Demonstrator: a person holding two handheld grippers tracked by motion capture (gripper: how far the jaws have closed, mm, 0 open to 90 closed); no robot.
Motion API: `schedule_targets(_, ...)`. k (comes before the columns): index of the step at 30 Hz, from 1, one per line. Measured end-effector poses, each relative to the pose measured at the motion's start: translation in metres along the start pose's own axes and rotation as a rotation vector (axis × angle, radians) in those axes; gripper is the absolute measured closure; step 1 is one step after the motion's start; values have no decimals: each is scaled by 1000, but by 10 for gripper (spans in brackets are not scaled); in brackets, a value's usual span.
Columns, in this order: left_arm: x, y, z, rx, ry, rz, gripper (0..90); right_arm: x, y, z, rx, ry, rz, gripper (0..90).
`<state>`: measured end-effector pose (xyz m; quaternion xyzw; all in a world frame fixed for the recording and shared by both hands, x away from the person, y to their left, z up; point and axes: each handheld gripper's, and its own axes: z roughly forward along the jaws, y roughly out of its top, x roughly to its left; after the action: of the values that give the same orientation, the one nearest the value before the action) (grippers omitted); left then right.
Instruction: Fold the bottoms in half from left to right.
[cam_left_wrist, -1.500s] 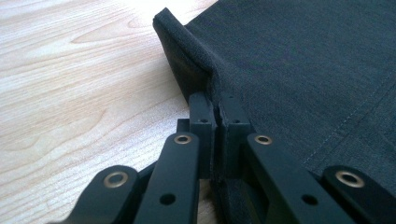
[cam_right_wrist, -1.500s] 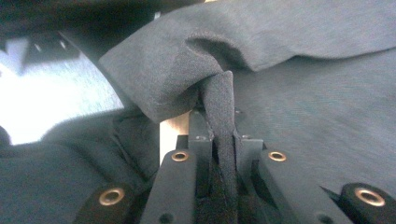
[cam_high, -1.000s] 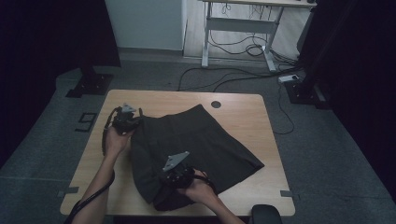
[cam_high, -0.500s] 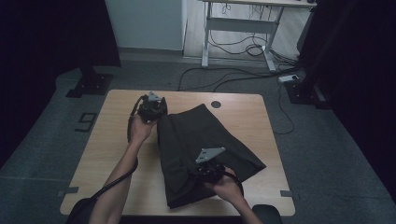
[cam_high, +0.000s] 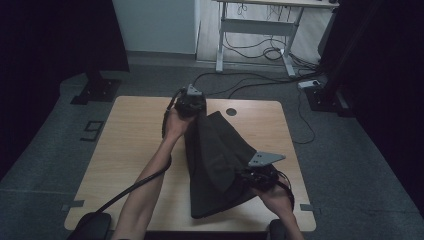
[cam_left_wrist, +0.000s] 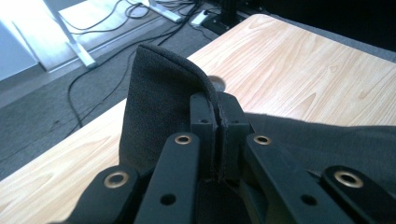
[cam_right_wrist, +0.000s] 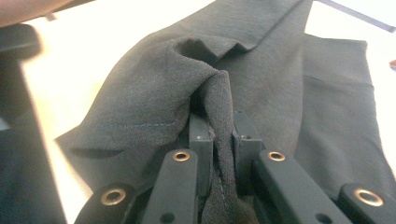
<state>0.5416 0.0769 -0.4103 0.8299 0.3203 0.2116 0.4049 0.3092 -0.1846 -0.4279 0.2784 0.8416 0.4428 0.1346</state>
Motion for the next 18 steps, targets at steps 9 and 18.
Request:
schedule_targets(9,-29,3,79,121,3,82,858,-42,-52,10,74,-87,149,818)
schedule_targets(18,-22,-14,123,178,-19,35,744,-58,-70,27,148,-115,166,734)
